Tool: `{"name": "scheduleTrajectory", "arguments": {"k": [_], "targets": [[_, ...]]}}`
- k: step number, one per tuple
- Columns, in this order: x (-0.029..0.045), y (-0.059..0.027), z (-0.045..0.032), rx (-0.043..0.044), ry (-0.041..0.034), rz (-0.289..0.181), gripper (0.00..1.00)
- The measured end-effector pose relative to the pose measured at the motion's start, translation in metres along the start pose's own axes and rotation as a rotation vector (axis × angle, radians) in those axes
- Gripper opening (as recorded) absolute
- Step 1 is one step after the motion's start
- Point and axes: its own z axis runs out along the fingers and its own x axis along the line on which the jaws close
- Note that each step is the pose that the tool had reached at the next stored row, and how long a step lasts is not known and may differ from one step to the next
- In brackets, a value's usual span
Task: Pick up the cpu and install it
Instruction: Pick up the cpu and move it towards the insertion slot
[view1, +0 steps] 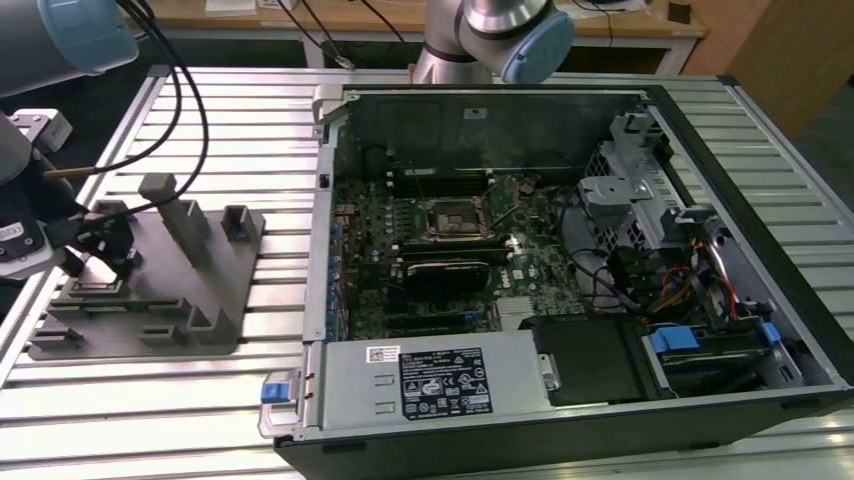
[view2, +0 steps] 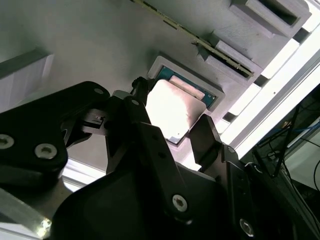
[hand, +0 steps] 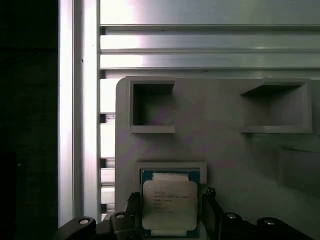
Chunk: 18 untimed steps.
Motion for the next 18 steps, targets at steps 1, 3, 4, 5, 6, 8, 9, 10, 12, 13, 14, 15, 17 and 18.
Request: {"name": "scheduleTrajectory", "arguments": {"k": [1, 3, 4, 5, 6, 8, 9, 10, 12, 13, 14, 15, 17, 18], "targets": [[0.0, 0.0, 0.0003, 0.0, 0.0, 0.0, 0.6], [0.0, 0.0, 0.0013, -0.0002, -0.0003, 0.0, 0.6], [0.0001, -0.0001, 0.0017, 0.0, 0.0, 0.0, 0.6], [0.0001, -0.0001, 0.0024, 0.0, 0.0, 0.0, 0.6], [0.0001, -0.0001, 0.0028, 0.0, 0.0, 0.0, 0.6], [0.0002, -0.0001, 0.0035, -0.001, 0.0001, 0.0, 0.6], [0.0002, 0.0001, 0.0037, -0.0023, 0.0003, 0.0, 0.6], [0.0002, 0.0002, 0.0038, -0.0033, 0.0002, 0.0, 0.6], [0.0001, 0.0005, 0.004, -0.0053, 0.0002, 0.0, 0.6], [0.0001, 0.0005, 0.0041, -0.0063, 0.0002, 0.0, 0.6], [0.0002, 0.0007, 0.0041, -0.0082, 0.0002, 0.0, 0.6], [0.0002, 0.0008, 0.0042, -0.0096, 0.0002, 0.0, 0.6], [0.0002, 0.0008, 0.0041, -0.0099, 0.0002, 0.0, 0.6], [0.0002, 0.0007, 0.0041, -0.0099, 0.0003, 0.0, 0.6]]}}
